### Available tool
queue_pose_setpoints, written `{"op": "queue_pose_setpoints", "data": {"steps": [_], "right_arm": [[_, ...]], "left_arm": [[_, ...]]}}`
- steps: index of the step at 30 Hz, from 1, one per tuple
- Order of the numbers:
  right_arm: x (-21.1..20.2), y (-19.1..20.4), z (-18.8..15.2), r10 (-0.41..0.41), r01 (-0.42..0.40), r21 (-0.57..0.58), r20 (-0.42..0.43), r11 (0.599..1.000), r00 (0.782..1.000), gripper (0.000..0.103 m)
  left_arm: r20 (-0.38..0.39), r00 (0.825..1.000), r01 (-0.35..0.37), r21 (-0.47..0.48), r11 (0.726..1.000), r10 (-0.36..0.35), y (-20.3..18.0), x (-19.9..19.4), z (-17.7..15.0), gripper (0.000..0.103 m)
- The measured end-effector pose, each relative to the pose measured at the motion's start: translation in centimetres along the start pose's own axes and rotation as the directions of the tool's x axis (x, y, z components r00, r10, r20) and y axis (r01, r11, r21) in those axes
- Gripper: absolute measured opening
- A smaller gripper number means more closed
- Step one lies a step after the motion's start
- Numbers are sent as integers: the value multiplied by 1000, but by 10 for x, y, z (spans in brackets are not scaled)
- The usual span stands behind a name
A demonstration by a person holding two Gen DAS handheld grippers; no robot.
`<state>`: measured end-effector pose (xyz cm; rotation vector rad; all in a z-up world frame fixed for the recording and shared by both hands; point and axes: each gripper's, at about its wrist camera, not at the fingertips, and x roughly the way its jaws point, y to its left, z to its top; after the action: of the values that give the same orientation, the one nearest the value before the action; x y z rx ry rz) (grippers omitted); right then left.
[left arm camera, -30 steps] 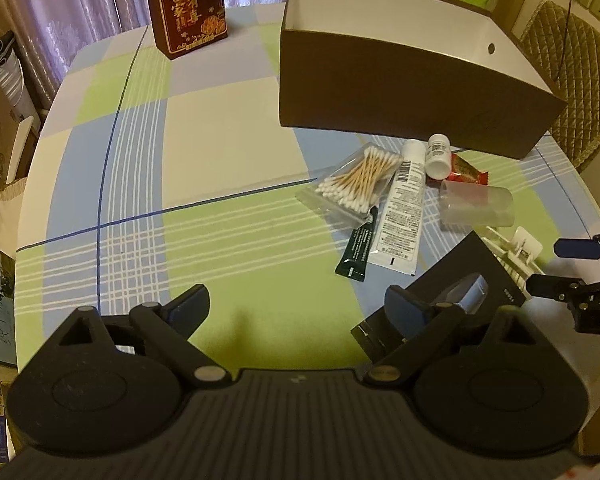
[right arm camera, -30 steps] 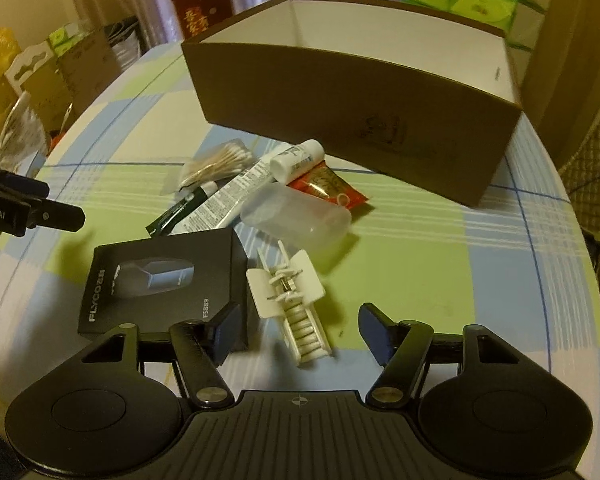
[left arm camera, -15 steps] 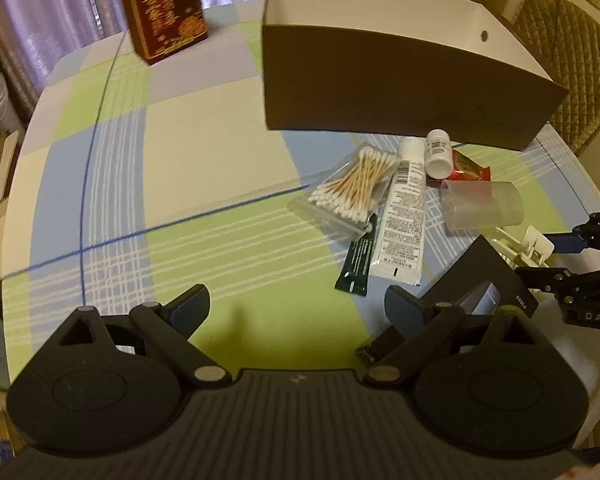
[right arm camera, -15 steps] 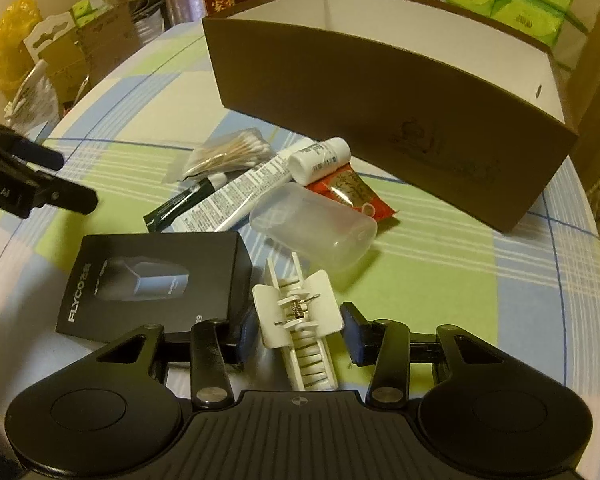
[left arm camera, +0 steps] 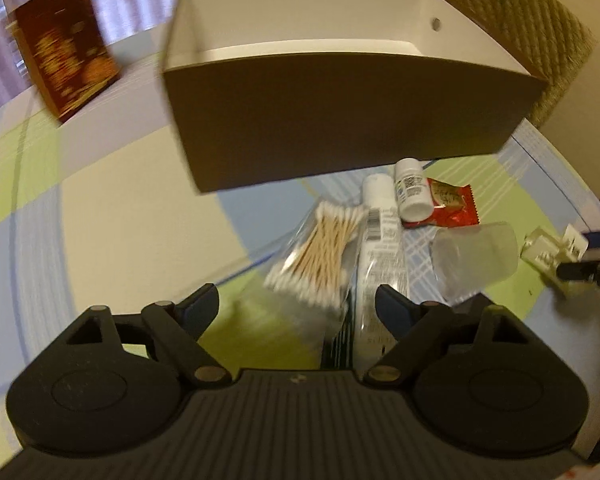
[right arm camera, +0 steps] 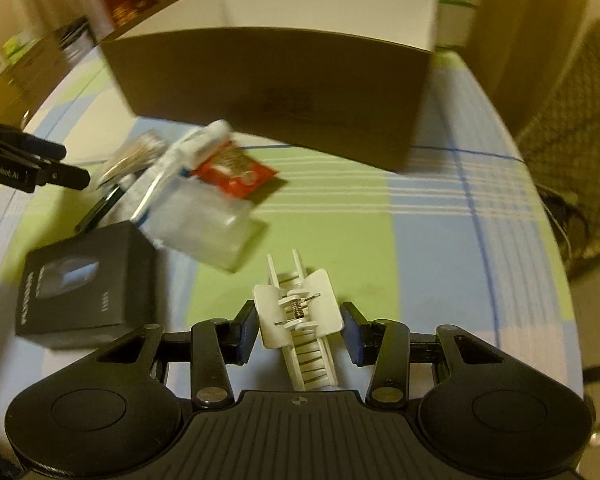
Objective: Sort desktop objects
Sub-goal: 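Grasp the cotton swab bag with the left gripper while right holds the rack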
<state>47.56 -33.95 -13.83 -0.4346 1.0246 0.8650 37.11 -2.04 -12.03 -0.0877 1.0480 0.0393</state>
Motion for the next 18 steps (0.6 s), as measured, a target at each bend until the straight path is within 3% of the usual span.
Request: {"op": "queue_pose_setpoints", "data": {"steps": [3,7,10,13,15,18], "right_arm": [[-1,-9,2,-22,22,25,3,999,1000,41],[0,-18,3,-43,42,56,10,998,999,41],[-1,-21,4,-52,51,68,13,996,999,41],[0,-23,5,-54,53,70,16,996,998,41],[1,-23,6,-56,55,66,17,996,998,41],[3,-21,8,-62,61,56,16,997,998,41]], "left_arm": [[-15,1000,15,64,998,-14,-3,15,12,74],[-50,998,46,83,995,-42,-1,37,23,65],[-77,996,58,79,995,-52,4,49,25,56],[-58,997,46,82,996,-41,8,51,26,49],[-50,997,54,59,997,-51,13,50,27,36],[-50,996,71,23,997,-70,19,47,24,26]]}}
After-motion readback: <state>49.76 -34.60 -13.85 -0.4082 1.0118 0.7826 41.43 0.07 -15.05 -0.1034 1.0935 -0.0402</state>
